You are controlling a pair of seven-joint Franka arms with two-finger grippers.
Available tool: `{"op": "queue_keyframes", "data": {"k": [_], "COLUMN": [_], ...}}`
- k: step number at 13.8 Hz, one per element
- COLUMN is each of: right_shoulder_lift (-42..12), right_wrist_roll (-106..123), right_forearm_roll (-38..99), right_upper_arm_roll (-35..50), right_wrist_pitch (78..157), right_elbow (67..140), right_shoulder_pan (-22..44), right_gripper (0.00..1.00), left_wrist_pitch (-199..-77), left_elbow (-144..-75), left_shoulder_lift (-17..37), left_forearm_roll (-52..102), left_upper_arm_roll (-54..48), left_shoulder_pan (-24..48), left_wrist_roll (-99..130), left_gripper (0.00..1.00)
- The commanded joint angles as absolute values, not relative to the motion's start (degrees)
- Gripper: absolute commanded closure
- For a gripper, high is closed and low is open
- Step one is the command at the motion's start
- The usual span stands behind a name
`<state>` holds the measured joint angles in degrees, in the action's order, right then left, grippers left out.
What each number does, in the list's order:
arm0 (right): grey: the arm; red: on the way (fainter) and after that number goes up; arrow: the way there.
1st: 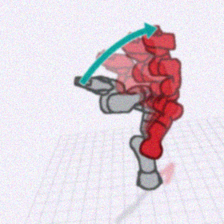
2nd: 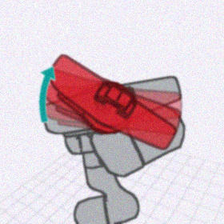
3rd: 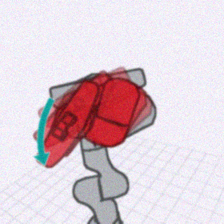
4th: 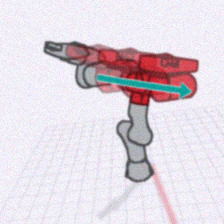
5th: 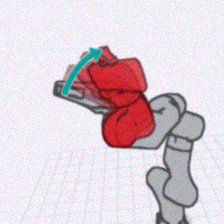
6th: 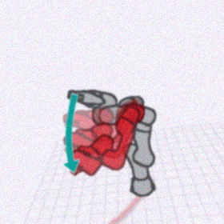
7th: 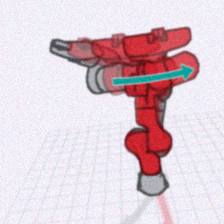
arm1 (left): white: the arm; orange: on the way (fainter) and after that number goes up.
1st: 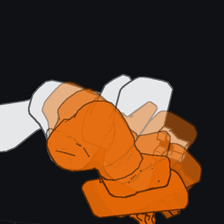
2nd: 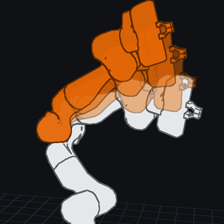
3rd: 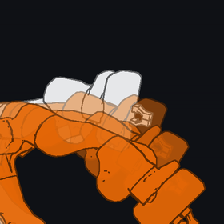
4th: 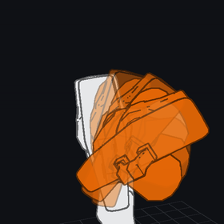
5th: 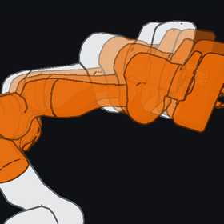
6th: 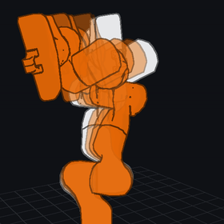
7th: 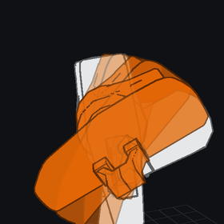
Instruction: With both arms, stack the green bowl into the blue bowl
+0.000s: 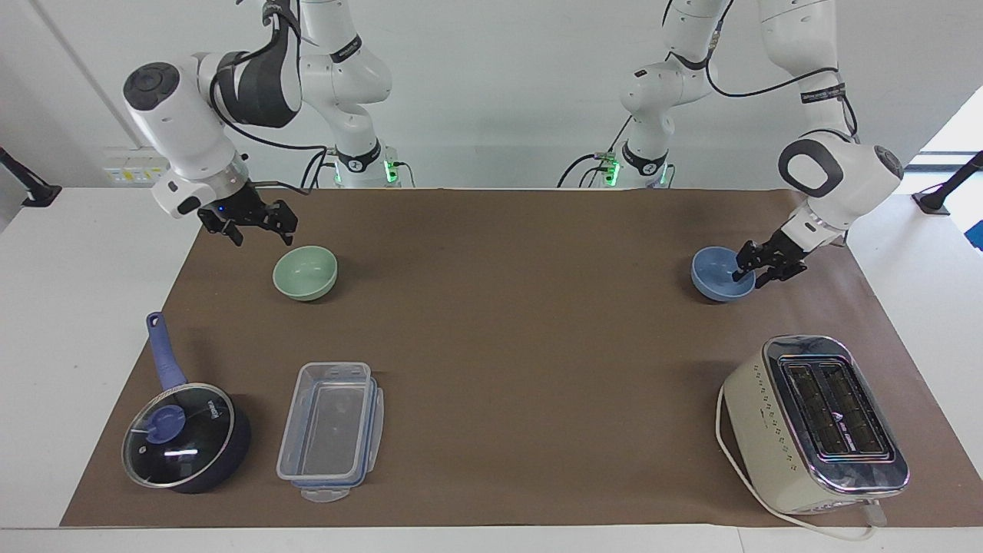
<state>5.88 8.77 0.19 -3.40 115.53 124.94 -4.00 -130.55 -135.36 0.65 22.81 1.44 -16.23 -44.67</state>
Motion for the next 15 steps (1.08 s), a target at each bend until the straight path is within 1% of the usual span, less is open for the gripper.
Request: {"op": "queue_keyframes", "data": {"k": [1,2,3,5,7,11,15], "right_shoulder_lift": [7.4,7.4,6.4,5.1,3.5,3.1,2.4], "right_wrist_roll": [14.5,15.0,15.2,17.1,17.4,17.1,17.0], "right_forearm_roll": [0.4,0.3,0.2,-0.2,-0.2,-0.2,-0.2], "right_upper_arm_roll": [-3.2,-3.2,-3.2,-3.2,-3.1,-3.1,-3.1], "right_wrist_pitch": [122.9,123.4,124.4,131.0,132.1,132.2,133.0], "right_elbow": [132.1,132.9,133.9,137.9,137.9,138.3,138.3], "right_shoulder_pan": [-6.5,-7.1,-7.8,-8.3,-9.5,-9.6,-9.7], "right_gripper": [0.0,0.0,0.0,0.0,0.0,0.0,0.0], "left_wrist_pitch": [-129.8,-129.5,-129.3,-128.2,-127.9,-127.3,-125.1], "left_elbow": [-136.8,-136.8,-136.8,-136.8,-136.8,-136.3,-136.2], "left_shoulder_lift": [-1.3,-1.3,-1.4,-2.2,-2.8,-5.1,-9.0], "left_forearm_roll": [24.0,24.0,24.0,24.1,24.1,24.0,23.8], "left_upper_arm_roll": [1.5,1.5,1.5,1.5,1.6,0.8,0.6], "left_shoulder_pan": [-16.3,-16.3,-16.3,-16.1,-15.6,-15.1,-10.6], "left_wrist_roll": [-44.3,-43.7,-43.6,-43.5,-43.4,-40.8,-35.8], "left_gripper": [0.88,1.0,1.0,1.0,1.0,1.0,1.0]}}
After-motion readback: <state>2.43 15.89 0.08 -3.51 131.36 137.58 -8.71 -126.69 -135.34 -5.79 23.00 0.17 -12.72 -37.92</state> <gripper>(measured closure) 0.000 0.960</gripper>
